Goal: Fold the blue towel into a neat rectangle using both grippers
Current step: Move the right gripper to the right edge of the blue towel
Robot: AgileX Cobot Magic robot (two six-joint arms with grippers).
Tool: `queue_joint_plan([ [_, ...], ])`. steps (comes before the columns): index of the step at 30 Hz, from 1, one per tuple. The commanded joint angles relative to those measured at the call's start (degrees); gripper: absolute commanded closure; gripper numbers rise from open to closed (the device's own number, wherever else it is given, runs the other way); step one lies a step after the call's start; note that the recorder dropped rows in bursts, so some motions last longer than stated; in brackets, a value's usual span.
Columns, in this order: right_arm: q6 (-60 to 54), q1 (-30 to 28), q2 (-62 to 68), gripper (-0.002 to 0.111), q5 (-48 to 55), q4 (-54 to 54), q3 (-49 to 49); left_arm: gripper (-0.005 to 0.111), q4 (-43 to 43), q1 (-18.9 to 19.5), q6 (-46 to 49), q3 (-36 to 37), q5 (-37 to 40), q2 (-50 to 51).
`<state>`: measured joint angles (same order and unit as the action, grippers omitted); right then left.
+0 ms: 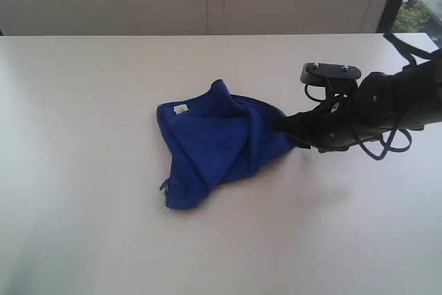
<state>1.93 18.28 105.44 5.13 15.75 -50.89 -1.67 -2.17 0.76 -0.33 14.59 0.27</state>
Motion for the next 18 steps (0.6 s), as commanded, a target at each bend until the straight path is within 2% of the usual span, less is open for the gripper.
queue_joint_plan([
  [1,-0.8,0.0,1.3,0.066,-5.4,-0.2,-0.5,0.107,0.0,0.1,-0.4,0.3,0.0,-0.3],
  [7,-0.8,0.0,2.8,0.066,-6.8,-0.3,-0.5,0.107,0.0,0.1,-0.4,0.3,0.0,-0.3],
  [9,-0.8,0.0,3.3,0.073,-9.1,-0.3,-0.5,0.107,0.0,0.1,-0.4,0.3,0.0,-0.3],
  [13,-0.8,0.0,3.3,0.106,-10.1,-0.3,-0.5,0.107,0.0,0.1,-0.4,0.3,0.0,-0.3],
  [18,-0.8,0.0,1.8,0.108,-9.7,-0.3,-0.5,0.107,0.0,0.1,-0.4,0.3,0.0,-0.3],
])
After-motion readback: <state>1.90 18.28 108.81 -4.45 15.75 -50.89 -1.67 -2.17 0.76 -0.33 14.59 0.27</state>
